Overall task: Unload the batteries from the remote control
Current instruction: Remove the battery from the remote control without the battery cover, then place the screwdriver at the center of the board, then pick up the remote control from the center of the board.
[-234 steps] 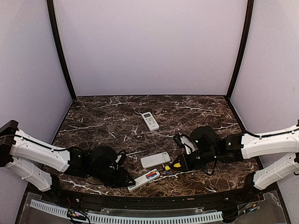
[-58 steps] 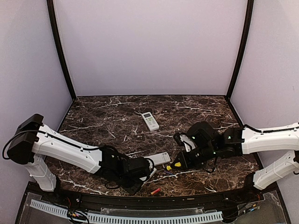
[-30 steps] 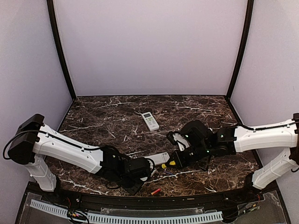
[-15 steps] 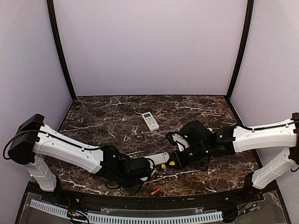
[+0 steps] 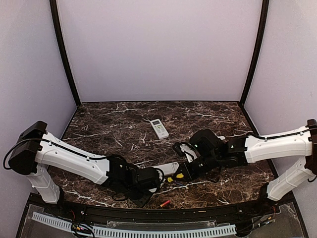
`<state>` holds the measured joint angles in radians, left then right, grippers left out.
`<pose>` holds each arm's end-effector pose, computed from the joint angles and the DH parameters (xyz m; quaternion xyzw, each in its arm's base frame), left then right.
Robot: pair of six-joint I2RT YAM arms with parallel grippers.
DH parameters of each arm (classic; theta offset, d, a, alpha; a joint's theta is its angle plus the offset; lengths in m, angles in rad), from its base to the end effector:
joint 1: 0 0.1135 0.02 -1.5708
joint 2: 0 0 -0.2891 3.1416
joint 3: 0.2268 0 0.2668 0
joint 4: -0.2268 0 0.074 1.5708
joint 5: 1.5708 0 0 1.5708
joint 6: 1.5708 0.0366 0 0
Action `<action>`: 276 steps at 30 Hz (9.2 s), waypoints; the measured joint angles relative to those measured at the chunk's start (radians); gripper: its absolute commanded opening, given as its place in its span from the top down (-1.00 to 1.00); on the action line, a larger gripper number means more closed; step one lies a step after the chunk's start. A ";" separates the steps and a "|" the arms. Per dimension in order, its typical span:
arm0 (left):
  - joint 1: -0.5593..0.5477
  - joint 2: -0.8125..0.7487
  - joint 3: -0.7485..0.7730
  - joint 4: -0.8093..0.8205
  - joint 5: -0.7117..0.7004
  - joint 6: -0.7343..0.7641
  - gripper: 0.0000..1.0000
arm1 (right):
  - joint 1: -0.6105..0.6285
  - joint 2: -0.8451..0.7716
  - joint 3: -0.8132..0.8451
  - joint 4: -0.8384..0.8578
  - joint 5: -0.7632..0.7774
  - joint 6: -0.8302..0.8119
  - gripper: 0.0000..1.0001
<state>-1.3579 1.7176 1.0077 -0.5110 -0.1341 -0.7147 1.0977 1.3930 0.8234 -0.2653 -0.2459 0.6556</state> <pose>0.0759 -0.3277 0.1720 0.2995 0.9358 -0.1158 0.1452 0.1259 0.2655 0.2272 -0.2461 0.8938 0.3476 0.1404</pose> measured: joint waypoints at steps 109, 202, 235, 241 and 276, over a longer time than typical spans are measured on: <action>-0.004 0.000 0.002 -0.005 -0.006 -0.014 0.43 | -0.048 -0.013 -0.035 0.014 -0.092 0.105 1.00; 0.983 -0.579 -0.017 -0.040 0.318 0.437 -0.73 | -0.254 -0.229 -0.377 0.275 0.249 0.203 0.72; 1.078 -0.516 0.107 0.085 0.344 0.536 -0.76 | -0.257 -0.085 -0.039 0.041 0.300 -0.023 -0.89; 1.118 -0.492 0.105 0.115 0.348 0.517 -0.75 | -0.275 0.184 0.205 -0.005 0.305 -0.116 -0.89; 1.120 -0.605 0.072 0.098 0.275 0.500 -0.76 | -0.320 0.905 0.940 -0.189 0.369 -0.371 -0.76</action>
<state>-0.2375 1.1130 1.0794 -0.4133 0.1410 -0.2142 0.7776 2.2982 1.7634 -0.4541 0.1226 0.2844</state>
